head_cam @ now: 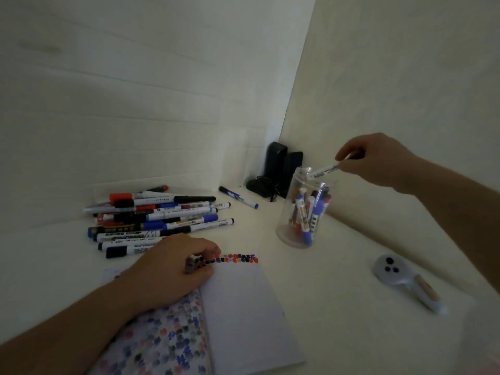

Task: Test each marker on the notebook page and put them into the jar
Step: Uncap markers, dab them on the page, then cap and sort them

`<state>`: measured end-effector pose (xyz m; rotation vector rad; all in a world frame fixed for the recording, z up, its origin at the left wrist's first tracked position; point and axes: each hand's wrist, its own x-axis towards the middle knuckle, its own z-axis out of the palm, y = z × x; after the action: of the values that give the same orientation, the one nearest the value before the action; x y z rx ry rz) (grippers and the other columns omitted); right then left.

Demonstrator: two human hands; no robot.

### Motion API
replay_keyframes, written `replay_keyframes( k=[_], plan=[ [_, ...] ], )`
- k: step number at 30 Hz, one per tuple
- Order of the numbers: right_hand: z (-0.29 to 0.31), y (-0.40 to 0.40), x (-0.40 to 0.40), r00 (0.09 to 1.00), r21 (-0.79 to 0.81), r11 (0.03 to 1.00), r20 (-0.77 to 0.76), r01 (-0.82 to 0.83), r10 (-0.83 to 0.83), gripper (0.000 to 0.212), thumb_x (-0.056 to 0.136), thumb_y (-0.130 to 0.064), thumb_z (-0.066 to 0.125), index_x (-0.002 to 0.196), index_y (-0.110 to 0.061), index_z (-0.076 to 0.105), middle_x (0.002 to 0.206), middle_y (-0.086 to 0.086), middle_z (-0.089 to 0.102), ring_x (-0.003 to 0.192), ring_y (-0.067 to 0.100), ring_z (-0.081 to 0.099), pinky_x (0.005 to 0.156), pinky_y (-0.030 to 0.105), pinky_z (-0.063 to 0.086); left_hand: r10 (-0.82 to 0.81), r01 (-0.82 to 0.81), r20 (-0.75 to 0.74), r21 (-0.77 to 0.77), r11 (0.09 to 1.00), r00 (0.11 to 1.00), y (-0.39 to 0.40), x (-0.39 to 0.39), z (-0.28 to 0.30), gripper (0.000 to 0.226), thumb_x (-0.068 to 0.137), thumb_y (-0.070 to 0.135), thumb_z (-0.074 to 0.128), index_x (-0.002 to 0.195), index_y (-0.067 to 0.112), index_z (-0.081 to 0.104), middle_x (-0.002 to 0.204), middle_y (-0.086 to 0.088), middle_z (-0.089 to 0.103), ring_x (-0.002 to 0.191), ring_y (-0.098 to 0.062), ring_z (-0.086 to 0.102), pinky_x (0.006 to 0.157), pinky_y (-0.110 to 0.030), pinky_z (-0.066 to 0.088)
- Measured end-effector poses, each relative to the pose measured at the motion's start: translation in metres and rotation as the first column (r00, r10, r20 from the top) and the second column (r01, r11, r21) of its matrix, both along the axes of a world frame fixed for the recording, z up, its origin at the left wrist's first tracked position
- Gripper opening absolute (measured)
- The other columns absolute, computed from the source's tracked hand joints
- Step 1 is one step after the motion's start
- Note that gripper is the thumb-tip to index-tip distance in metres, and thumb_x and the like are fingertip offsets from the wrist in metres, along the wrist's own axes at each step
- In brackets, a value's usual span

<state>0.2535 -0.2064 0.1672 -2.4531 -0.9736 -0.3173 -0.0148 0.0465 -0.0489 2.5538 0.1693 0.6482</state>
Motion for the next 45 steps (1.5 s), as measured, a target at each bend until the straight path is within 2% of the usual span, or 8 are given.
replay_keyframes(
  k=[11,19,22,25,28,33,40,45],
  plan=[
    [-0.035,0.051,0.016,0.979,-0.113,0.992,0.201,0.065,-0.041,0.022,0.097,-0.016,0.059,0.114,-0.024,0.071,0.105,-0.001,0.071,0.088,0.014,0.064,0.078,0.030,0.052,0.001,0.000,-0.004,0.013,1.000,1.000,0.000,0.000,0.000,0.028,0.092,0.042,0.068,0.117,0.052,0.059,0.105,0.033,0.061,0.103,0.011,0.053,0.086,-0.014,0.046],
    [-0.050,0.066,0.019,0.982,-0.296,0.936,0.034,0.189,-0.187,0.026,0.098,-0.013,0.055,0.114,-0.017,0.076,0.100,0.004,0.075,0.089,0.022,0.069,0.090,0.044,0.061,0.035,-0.035,-0.001,0.017,0.999,0.999,0.001,0.001,-0.001,0.023,0.093,0.035,0.069,0.109,0.050,0.064,0.102,0.033,0.061,0.106,0.010,0.052,0.086,-0.009,0.041],
    [-0.053,0.064,0.013,0.925,-0.175,0.960,0.353,0.216,-0.144,0.029,0.096,-0.016,0.052,0.114,-0.023,0.074,0.104,0.003,0.070,0.099,0.025,0.058,0.091,0.049,0.054,0.147,-0.147,0.041,0.016,0.989,0.988,0.009,0.003,-0.001,0.020,0.091,0.032,0.070,0.105,0.045,0.070,0.101,0.031,0.063,0.098,0.006,0.057,0.090,-0.022,0.049],
    [-0.077,0.075,-0.021,0.810,0.020,0.987,0.575,-0.158,0.118,0.031,0.092,-0.018,0.051,0.109,-0.017,0.077,0.103,0.008,0.070,0.093,0.031,0.056,0.082,0.051,0.052,0.278,-0.283,0.093,0.043,0.958,0.956,0.024,0.003,-0.002,0.019,0.088,0.027,0.071,0.103,0.038,0.074,0.103,0.022,0.069,0.100,-0.004,0.062,0.096,-0.035,0.052],
    [-0.125,0.104,-0.061,0.858,-0.148,0.906,0.292,-0.396,0.422,0.031,0.101,-0.020,0.056,0.129,-0.021,0.069,0.124,0.001,0.064,0.114,0.021,0.055,0.102,0.040,0.046,0.378,-0.384,0.082,0.078,0.920,0.922,0.030,0.002,-0.003,0.024,0.087,0.026,0.072,0.107,0.039,0.072,0.109,0.016,0.067,0.108,-0.014,0.056,0.100,-0.035,0.044],
    [-0.199,0.158,-0.072,0.900,-0.171,0.884,-0.041,-0.434,0.434,0.039,0.106,-0.040,0.050,0.144,-0.032,0.052,0.147,-0.004,0.051,0.131,0.021,0.044,0.109,0.038,0.039,0.439,-0.441,0.049,0.082,0.894,0.897,0.023,0.004,0.000,0.046,0.079,0.014,0.070,0.119,0.035,0.061,0.111,0.011,0.057,0.109,-0.016,0.047,0.094,-0.030,0.037],
    [-0.225,0.174,-0.081,0.862,0.096,0.857,0.044,-0.507,0.505,0.021,0.098,-0.045,0.064,0.114,-0.033,0.071,0.109,-0.010,0.056,0.107,0.012,0.045,0.092,0.028,0.038,0.597,-0.567,-0.035,0.272,0.778,0.802,0.035,0.002,-0.006,0.023,0.084,0.036,0.066,0.107,0.038,0.070,0.100,0.008,0.047,0.104,-0.022,0.044,0.091,-0.039,0.037],
    [-0.223,0.169,-0.087,0.802,0.047,0.800,0.049,-0.598,0.596,0.030,0.096,-0.056,0.055,0.111,-0.035,0.071,0.101,-0.012,0.058,0.100,0.011,0.049,0.091,0.032,0.045,0.566,-0.526,-0.021,0.342,0.779,0.824,0.034,0.005,-0.010,0.022,0.091,0.037,0.064,0.112,0.036,0.071,0.103,0.007,0.050,0.104,-0.023,0.044,0.089,-0.041,0.035]
  ],
)
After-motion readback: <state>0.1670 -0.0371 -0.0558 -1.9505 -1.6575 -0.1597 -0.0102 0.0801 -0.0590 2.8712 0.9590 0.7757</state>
